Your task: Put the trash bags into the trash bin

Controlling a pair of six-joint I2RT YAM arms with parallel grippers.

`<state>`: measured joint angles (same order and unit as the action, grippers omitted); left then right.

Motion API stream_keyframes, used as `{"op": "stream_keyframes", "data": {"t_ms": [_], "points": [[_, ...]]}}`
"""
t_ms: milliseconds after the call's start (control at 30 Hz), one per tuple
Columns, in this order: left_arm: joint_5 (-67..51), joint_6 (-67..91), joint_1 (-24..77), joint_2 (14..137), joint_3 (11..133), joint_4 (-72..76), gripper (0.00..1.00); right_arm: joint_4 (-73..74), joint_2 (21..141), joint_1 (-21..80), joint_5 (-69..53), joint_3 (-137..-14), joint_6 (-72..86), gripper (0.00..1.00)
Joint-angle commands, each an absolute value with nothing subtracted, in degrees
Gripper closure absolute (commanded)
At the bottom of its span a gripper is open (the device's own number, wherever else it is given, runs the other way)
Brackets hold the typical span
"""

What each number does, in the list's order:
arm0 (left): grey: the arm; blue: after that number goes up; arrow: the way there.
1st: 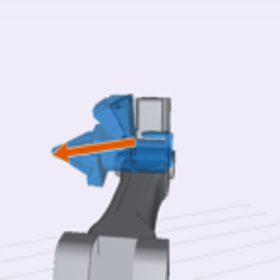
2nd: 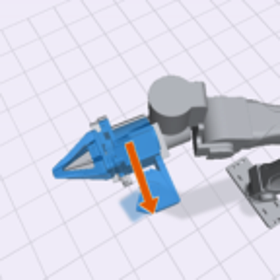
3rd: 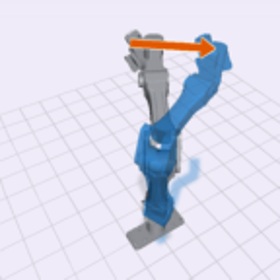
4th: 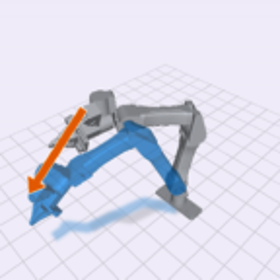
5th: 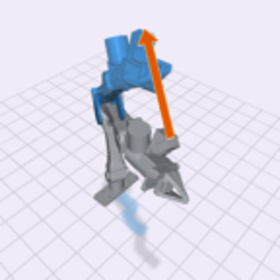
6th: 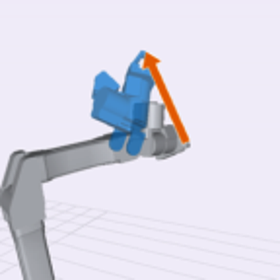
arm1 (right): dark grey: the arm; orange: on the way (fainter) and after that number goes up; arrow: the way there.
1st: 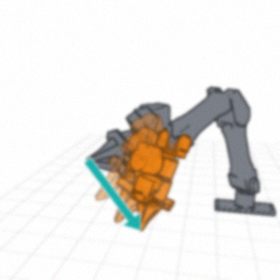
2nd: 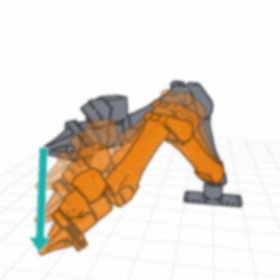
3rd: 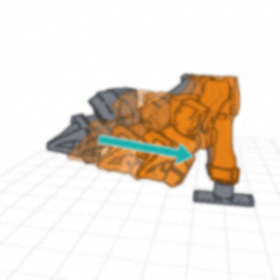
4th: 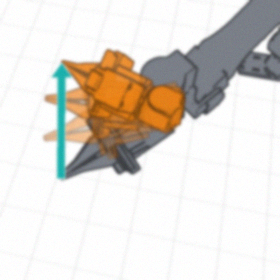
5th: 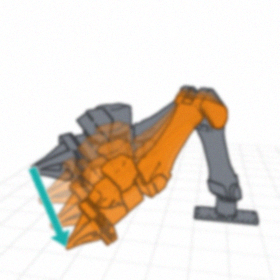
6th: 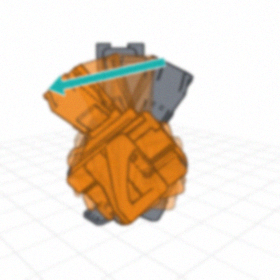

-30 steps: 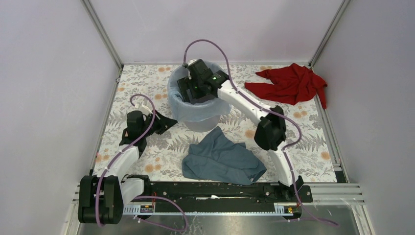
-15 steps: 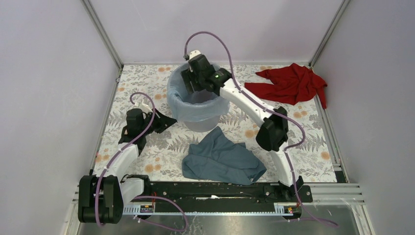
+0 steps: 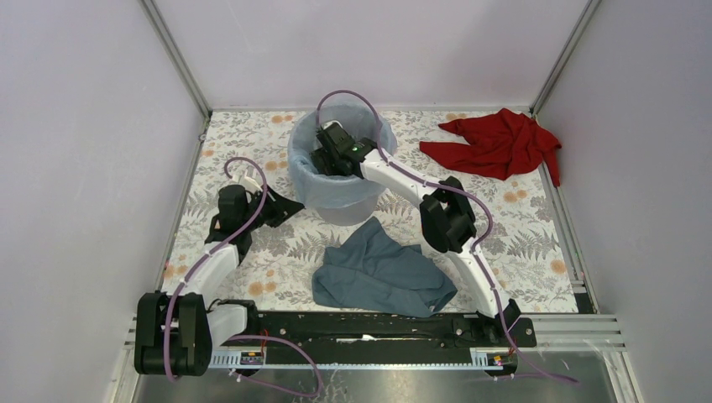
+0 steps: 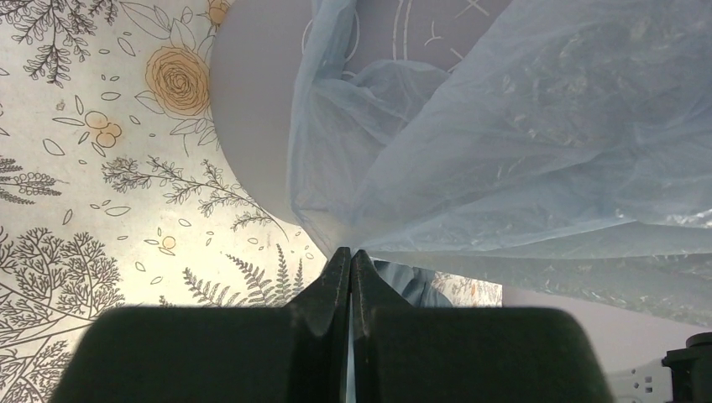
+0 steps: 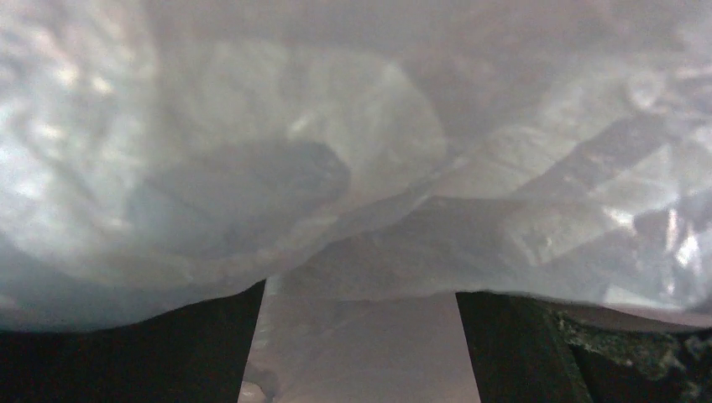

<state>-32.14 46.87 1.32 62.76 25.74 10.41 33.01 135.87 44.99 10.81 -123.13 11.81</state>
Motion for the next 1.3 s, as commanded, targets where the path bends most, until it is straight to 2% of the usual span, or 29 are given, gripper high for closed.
{"op": "stream_keyframes", "data": {"t_ms": [0, 133, 300, 667, 800, 900, 1133, 1267], "points": [[-32.2, 46.4, 1.5, 63.7, 27.6, 12.6, 0.99, 28.4, 137.9, 44.7, 9.3, -121.6, 14.1, 0.1], [-31.9, 46.2, 1.5, 64.7, 28.3, 12.5, 0.99, 28.4, 140.6, 44.4, 6.9, -122.8, 14.1, 0.02], [-31.6, 46.8, 1.5, 66.3, 28.9, 13.2, 0.99, 34.2, 143.3, 43.8, 4.8, -130.8, 13.4, 0.0], [-31.4, 47.2, 1.6, 70.0, 32.5, 13.5, 0.85, 40.8, 129.9, 43.4, 5.9, -135.8, 11.5, 0.0], [-31.1, 47.7, 1.8, 69.7, 32.8, 13.5, 0.7, 42.6, 128.0, 43.4, 4.3, -140.2, 11.2, 0.0], [-30.6, 45.8, 1.8, 67.9, 33.9, 10.2, 0.65, 43.7, 126.4, 43.4, 4.7, -142.6, 10.9, 0.0], [-28.5, 43.3, 1.8, 61.9, 34.4, 2.9, 0.45, 42.6, 117.2, 43.5, 4.7, -138.9, 10.4, 0.0], [-28.5, 43.0, 1.8, 57.5, 32.9, 0.1, 0.3, 42.0, 108.7, 43.4, 10.5, -129.8, 9.0, 0.0]]}}
